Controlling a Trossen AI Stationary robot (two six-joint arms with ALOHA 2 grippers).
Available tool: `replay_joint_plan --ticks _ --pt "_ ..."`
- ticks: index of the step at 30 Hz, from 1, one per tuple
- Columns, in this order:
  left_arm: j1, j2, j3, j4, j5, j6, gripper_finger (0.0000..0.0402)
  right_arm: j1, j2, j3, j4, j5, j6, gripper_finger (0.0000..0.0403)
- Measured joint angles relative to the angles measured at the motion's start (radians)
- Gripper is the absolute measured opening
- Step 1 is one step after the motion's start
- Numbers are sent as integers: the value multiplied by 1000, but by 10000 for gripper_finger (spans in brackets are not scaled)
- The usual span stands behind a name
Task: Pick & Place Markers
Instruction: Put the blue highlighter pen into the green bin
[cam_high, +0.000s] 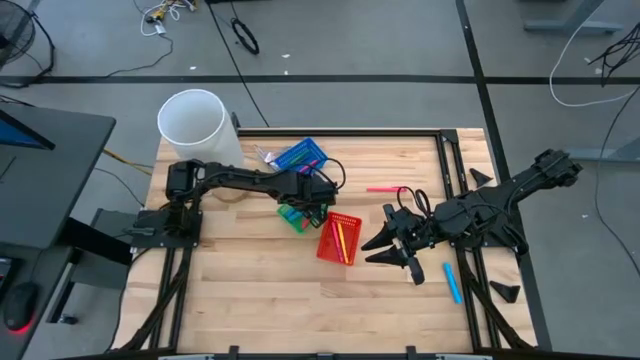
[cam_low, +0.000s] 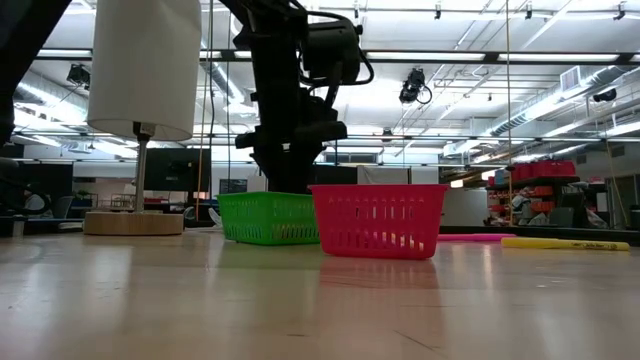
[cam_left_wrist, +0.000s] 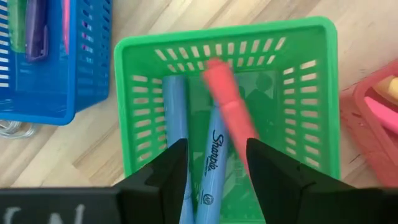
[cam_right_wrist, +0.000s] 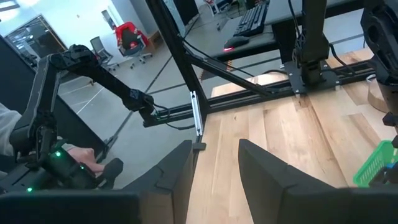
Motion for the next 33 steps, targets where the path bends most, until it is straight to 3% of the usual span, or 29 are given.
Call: replay_joint_plan --ticks 6,18,22,27,33 --pt "-29 -64 0 21 -24 -8 176 -1 0 0 -1 0 0 132" --pt "-260 -295 0 100 -388 -20 177 -2 0 0 -21 0 7 132" --pt "-352 -354 0 101 -459 -19 177 -13 0 0 -23 11 0 132" --pt "-447 -411 0 102 -457 14 177 -28 0 0 -11 86 -1 132" --pt "-528 -482 -1 205 -339 155 177 -50 0 0 -6 178 -1 132"
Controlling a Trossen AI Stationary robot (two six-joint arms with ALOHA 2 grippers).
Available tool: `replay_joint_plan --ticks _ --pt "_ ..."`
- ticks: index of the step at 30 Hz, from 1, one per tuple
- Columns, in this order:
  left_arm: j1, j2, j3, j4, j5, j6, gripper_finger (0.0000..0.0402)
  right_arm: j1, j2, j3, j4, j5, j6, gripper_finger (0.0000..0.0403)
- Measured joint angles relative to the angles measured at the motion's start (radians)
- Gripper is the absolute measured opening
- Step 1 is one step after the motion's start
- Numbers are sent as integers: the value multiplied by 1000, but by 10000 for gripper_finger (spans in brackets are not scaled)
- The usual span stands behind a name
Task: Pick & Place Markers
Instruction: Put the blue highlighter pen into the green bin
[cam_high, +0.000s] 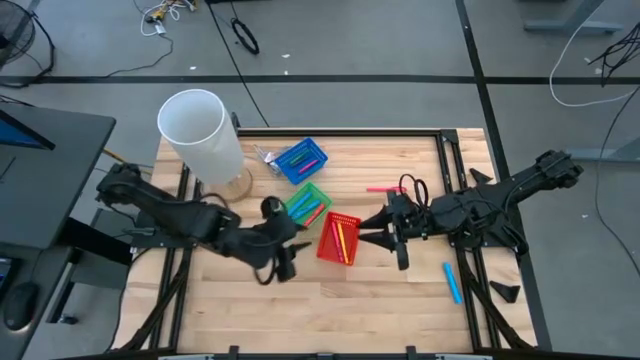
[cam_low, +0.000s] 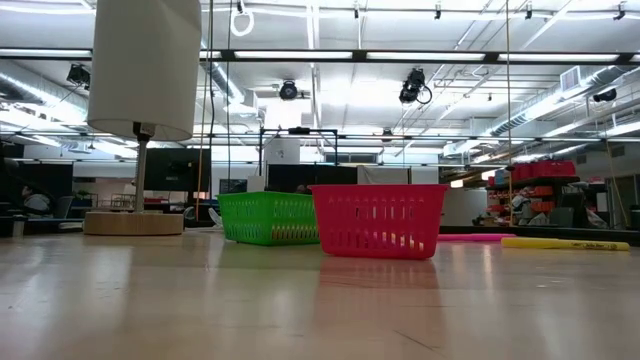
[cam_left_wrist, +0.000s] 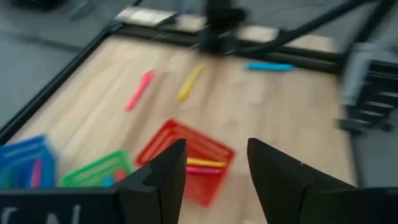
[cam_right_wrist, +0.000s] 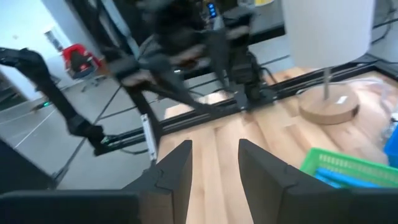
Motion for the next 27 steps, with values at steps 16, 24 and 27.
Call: replay_joint_plan --ticks 16,24,27 --pt "-39 -328 -329 486 130 246 177 -14 7 0 20 23 112 132" --pt "-39 -515 -562 668 120 189 177 14 17 0 -144 185 458 132" --pt "-38 -535 -578 663 120 168 177 24 14 0 -253 157 662 133"
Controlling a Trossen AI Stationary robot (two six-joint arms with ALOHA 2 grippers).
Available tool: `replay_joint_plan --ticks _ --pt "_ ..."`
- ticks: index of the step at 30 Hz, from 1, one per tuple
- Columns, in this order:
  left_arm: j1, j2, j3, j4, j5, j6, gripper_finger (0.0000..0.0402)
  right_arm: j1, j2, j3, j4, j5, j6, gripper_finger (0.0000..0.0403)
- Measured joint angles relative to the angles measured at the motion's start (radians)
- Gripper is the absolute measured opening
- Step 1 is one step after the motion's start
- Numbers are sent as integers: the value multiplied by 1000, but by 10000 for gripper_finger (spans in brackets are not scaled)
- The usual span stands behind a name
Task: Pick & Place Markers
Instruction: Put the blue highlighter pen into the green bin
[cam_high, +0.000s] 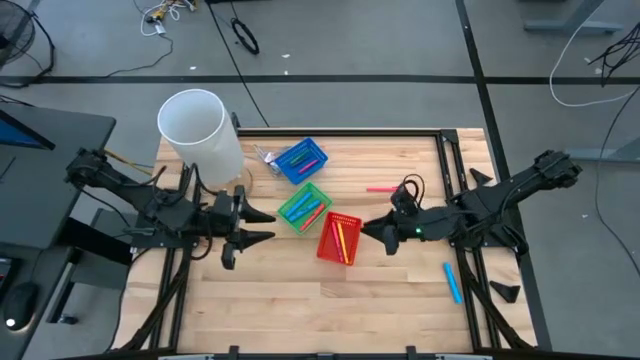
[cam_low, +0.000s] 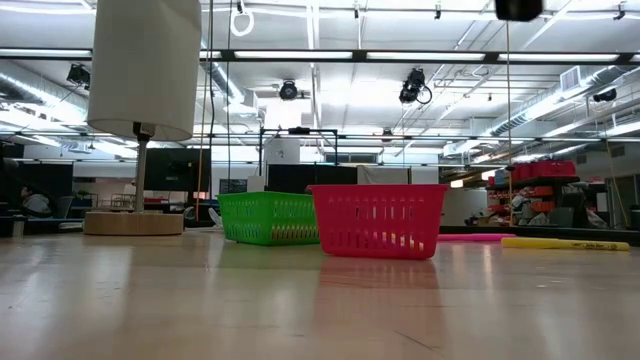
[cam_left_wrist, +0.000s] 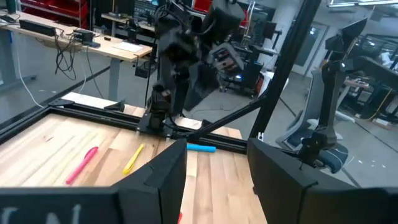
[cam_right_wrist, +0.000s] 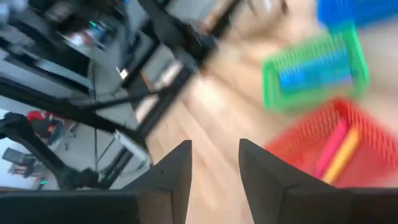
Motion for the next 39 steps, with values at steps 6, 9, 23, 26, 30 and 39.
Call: replay_joint_plan --ticks 6,9,23,26,30,39 --pt "0 -2 0 -11 2 -1 177 8 6 0 -190 -169 268 163" --pt "0 -1 0 -18 2 -1 177 8 6 0 -275 -260 385 182" --pt "1 0 0 -114 0 -53 177 8 6 0 -787 -644 651 190" --pt "1 0 0 -115 0 -53 177 8 6 0 -886 -693 651 190" --pt "1 0 0 -120 -1 -54 177 8 6 0 -997 -704 648 190" --pt "1 0 0 -126 -1 -64 177 14 5 -138 -965 -781 622 190"
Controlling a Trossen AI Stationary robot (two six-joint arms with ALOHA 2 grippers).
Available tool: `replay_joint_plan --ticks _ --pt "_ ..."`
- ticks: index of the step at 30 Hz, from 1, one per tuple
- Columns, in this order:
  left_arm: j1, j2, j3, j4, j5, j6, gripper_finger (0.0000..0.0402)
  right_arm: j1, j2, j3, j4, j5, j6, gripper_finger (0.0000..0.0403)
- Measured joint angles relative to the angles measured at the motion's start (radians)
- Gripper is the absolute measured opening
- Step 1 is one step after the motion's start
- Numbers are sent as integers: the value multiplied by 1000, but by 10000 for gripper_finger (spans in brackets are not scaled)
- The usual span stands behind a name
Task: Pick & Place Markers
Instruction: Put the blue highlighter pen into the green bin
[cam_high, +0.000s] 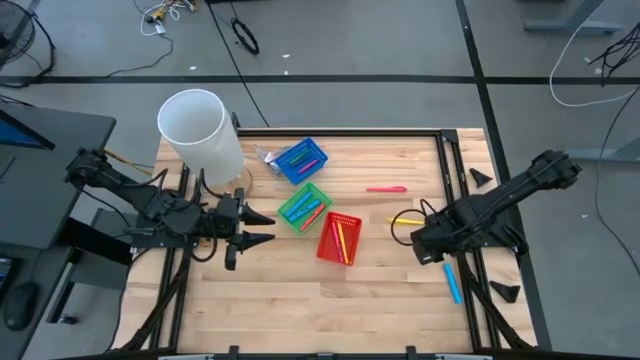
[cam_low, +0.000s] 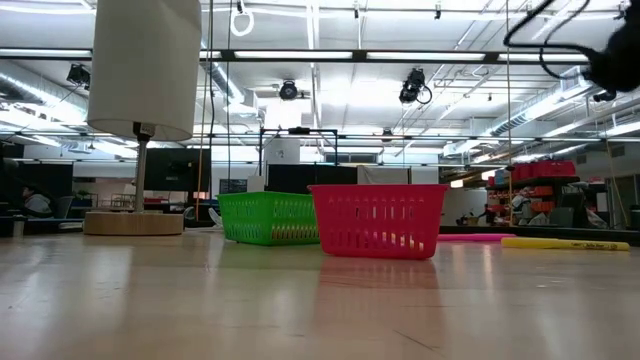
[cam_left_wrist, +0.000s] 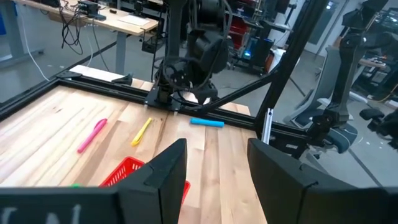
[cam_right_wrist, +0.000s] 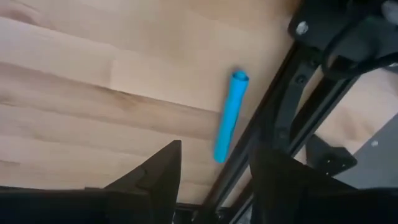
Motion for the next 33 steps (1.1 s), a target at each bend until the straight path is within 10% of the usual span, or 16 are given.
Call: replay_joint_plan --ticks 33 --pt "43 0 0 -38 30 -41 177 0 0 -509 513 -200 29 190"
